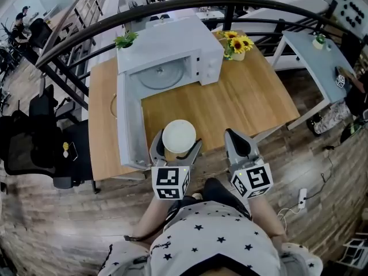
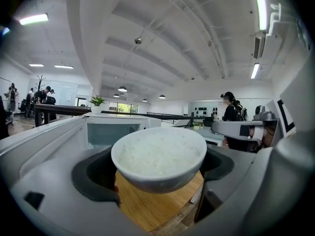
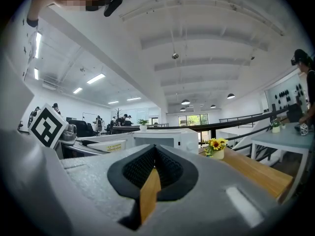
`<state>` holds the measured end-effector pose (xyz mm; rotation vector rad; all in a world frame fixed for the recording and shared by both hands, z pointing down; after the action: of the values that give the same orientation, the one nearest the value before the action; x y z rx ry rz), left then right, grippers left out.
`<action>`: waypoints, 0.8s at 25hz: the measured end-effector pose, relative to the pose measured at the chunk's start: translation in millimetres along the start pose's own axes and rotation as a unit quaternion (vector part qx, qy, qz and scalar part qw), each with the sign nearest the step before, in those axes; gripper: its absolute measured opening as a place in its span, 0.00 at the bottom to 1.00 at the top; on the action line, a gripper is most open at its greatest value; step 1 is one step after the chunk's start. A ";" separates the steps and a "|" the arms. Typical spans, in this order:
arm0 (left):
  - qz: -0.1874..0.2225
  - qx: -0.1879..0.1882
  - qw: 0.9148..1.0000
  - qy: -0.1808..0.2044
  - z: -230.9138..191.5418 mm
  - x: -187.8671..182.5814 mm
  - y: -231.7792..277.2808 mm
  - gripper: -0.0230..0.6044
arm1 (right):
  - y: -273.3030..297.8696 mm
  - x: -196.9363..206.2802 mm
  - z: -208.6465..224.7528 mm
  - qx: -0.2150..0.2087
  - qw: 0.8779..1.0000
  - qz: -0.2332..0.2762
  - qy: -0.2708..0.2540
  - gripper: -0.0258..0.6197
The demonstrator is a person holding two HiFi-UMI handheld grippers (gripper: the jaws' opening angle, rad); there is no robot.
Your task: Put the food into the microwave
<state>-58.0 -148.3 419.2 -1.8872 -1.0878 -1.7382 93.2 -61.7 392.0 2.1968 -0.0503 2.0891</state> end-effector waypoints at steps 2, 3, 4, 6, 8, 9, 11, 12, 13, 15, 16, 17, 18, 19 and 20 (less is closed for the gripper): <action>-0.001 -0.005 1.000 -0.003 -3.3 -0.8 7.5 0.80 | 8.9 0.3 4.3 -0.007 1.000 -0.001 -0.001 0.05; -0.002 -0.008 1.000 -0.004 -5.0 -1.3 11.8 0.80 | 14.2 0.7 6.9 -0.010 1.000 -0.001 -0.001 0.05; -0.001 -0.010 1.000 -0.005 -6.8 -2.0 16.4 0.80 | 19.8 1.8 10.1 -0.012 1.000 -0.002 0.001 0.05; 0.000 -0.016 1.000 -0.007 -11.2 -3.6 26.6 0.80 | 33.0 2.9 16.7 -0.018 1.000 -0.002 0.002 0.05; 0.001 -0.026 1.000 -0.009 -17.4 -5.3 37.9 0.80 | 49.1 1.5 23.4 -0.031 1.000 0.001 -0.003 0.05; 0.001 -0.033 0.999 -0.011 -20.7 -6.3 44.0 0.80 | 57.5 0.3 27.2 -0.039 0.999 0.003 -0.005 0.05; -0.001 -0.046 0.999 -0.018 -26.6 -8.8 56.4 0.80 | 73.5 -1.4 36.6 -0.049 0.999 0.003 -0.006 0.05; -0.001 -0.052 0.998 -0.020 -29.5 -10.8 62.9 0.80 | 81.7 -2.7 41.7 -0.055 0.998 0.003 -0.006 0.05; -0.001 -0.059 0.998 -0.022 -32.5 -13.4 69.5 0.80 | 90.3 -4.5 46.6 -0.061 0.998 0.004 -0.007 0.05; 0.001 -0.074 0.997 -0.024 -39.0 -19.5 83.0 0.80 | 107.7 -8.0 55.9 -0.074 0.997 0.006 -0.007 0.05; 0.003 -0.081 0.996 -0.026 -42.1 -22.5 89.5 0.80 | 116.0 -9.3 60.4 -0.082 0.997 0.006 -0.008 0.05; 0.004 -0.089 0.996 -0.028 -45.1 -25.2 95.7 0.80 | 124.3 -10.5 64.7 -0.089 0.996 0.006 -0.008 0.05; 0.005 -0.098 0.995 -0.031 -48.3 -27.8 101.6 0.80 | 132.6 -11.7 69.0 -0.097 0.995 0.006 -0.008 0.05; 0.007 -0.107 0.994 -0.033 -51.5 -30.3 107.5 0.80 | 141.0 -12.8 73.1 -0.105 0.994 0.007 -0.009 0.05; 0.008 -0.115 0.993 -0.034 -54.9 -32.8 113.5 0.80 | 149.3 -14.0 77.1 -0.113 0.994 0.007 -0.009 0.05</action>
<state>-11.1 -269.8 424.9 -2.0995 -0.9261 -1.8718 154.3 -218.6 382.8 2.0879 -0.2901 1.9609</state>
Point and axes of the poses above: the fingertips, and each gripper's own axes: y forward along the fingers, z to its right, x out of its underside, the point moved 5 cm from there along -y, backward along the fingers, and after that the axes turned 6 degrees about -y, right-handed, at the moved point
